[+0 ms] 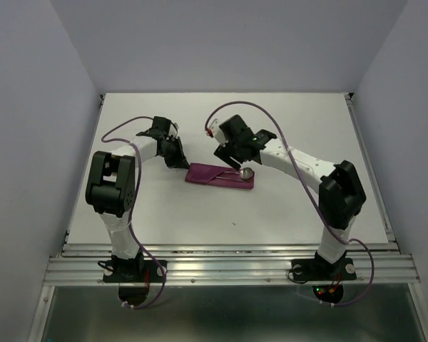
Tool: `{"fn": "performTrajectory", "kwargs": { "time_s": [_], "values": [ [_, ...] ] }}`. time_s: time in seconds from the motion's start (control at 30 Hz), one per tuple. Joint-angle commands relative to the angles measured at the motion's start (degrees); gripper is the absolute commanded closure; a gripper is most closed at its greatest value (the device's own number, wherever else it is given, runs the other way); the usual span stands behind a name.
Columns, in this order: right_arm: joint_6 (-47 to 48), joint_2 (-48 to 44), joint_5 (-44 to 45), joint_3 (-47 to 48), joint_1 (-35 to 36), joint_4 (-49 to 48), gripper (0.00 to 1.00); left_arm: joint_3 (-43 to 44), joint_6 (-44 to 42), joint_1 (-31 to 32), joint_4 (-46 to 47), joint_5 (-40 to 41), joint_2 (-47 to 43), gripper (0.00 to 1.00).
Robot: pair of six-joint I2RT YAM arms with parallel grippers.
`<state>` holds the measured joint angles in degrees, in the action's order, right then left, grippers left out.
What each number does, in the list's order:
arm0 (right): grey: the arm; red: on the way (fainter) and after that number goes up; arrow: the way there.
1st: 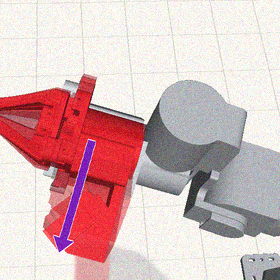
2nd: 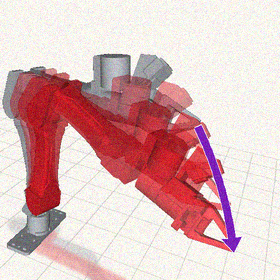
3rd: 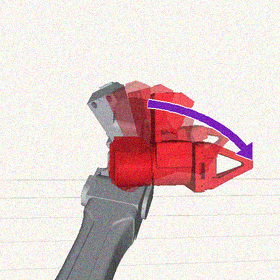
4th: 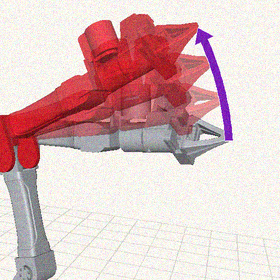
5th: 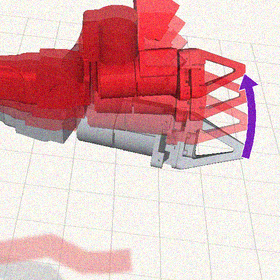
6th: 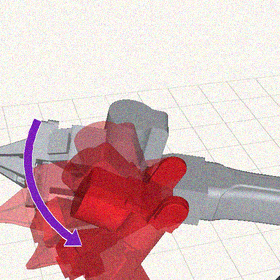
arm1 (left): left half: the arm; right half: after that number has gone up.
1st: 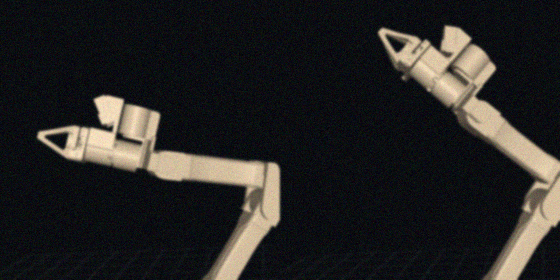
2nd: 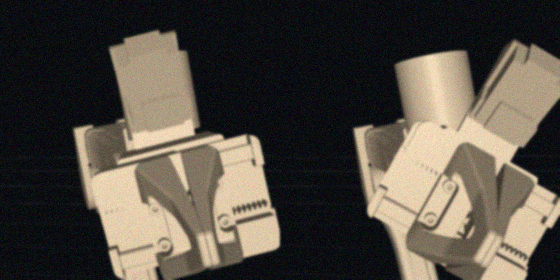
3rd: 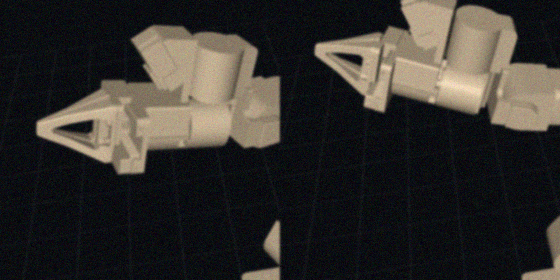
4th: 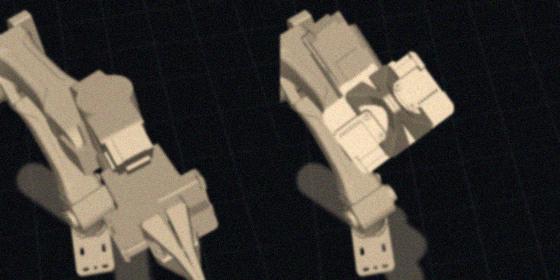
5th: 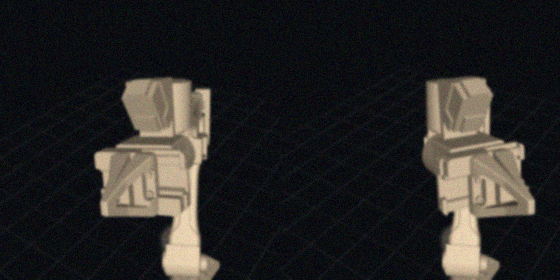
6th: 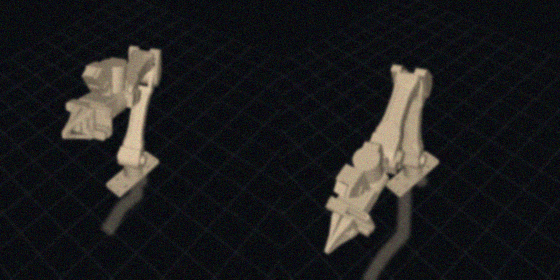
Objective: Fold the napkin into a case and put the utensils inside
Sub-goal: Reset both arms
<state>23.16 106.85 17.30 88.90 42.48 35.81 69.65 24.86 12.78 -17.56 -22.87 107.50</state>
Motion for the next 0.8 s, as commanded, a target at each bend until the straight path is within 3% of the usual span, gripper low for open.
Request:
{"fn": "performTrajectory", "kwargs": {
  "time_s": [0.0, 0.1, 0.13, 0.33, 0.6, 0.77],
  "values": [
    [-8.01, -9.17, 8.0, -5.22, -4.76, -8.29, 0.18, 3.03, -0.96, 0.32, -1.07, 0.55, -1.15, 0.99],
    [-16.95, -14.81, 9.67, -11.1, -9.95, -13.3, 0.11, 4.0, -0.87, 0.23, -1.6, 2.48, -2.21, 0.99],
    [-19.44, -19.0, 10.64, -13.03, -11.18, -15.05, 0.0, 4.35, -1.04, 0.06, -2.38, 3.35, -2.47, 0.99],
    [-45.17, -30.89, 16.35, -25.17, -22.86, -18.94, 0.0, 7.95, -2.44, -0.65, -5.37, 9.76, -7.21, 0.99],
    [-60.14, -35.04, 21.55, -32.3, -24.02, -15.77, 0.0, 10.86, -5.52, -0.65, -8.81, 18.12, -18.11, 0.96],
    [-62.18, -36.27, 23.83, -33.79, -24.02, -15.6, 0.0, 9.72, -5.7, -0.65, -8.46, 17.69, -23.55, 0.95]
  ]
}}
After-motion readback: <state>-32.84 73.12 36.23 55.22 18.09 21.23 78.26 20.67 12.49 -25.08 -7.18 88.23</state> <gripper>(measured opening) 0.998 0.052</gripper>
